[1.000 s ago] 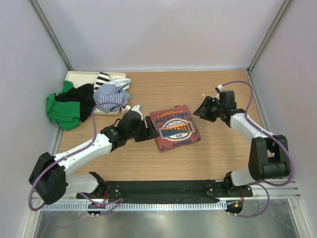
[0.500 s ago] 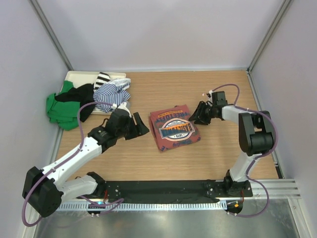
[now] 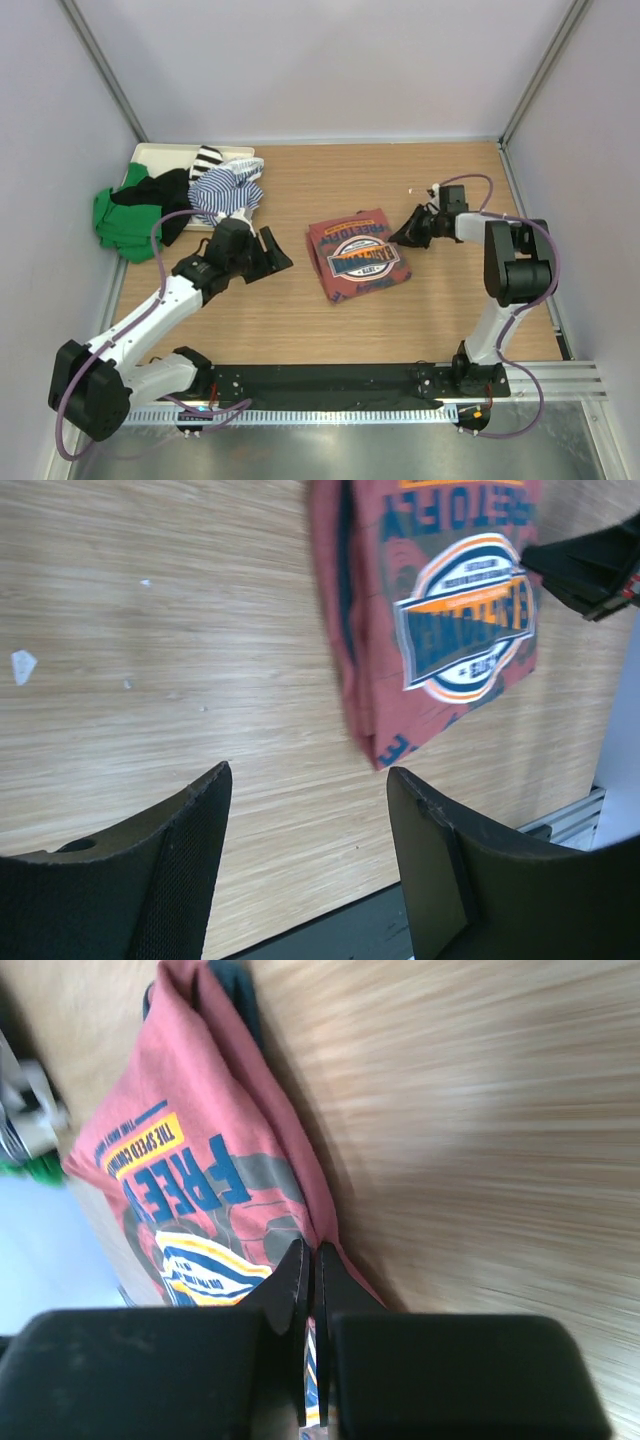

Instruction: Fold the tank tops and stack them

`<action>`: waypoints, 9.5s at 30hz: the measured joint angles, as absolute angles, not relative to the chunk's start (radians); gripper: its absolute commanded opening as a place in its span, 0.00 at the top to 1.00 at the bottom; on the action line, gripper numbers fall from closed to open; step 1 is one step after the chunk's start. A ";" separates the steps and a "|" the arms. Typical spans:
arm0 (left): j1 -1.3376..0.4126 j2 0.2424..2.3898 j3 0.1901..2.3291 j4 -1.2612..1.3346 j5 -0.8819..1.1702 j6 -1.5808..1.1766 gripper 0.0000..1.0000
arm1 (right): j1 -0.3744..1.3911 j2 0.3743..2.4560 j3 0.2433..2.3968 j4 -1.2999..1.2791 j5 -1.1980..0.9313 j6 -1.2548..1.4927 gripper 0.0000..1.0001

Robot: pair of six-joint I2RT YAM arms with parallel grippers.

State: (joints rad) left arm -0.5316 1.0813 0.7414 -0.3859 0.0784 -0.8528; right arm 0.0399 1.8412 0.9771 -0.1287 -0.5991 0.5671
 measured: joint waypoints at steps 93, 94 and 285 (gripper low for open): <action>-0.671 1.597 1.761 -0.662 -0.344 -0.827 0.00 | 0.202 1.383 0.626 -0.087 0.178 0.604 0.28; -0.660 1.549 1.720 -0.661 -0.369 -0.820 0.00 | 0.198 1.386 0.628 -0.098 0.197 0.608 0.28; -1.006 1.047 1.076 -0.230 -0.705 -0.211 0.88 | 0.551 1.153 1.407 -0.911 0.249 0.404 0.99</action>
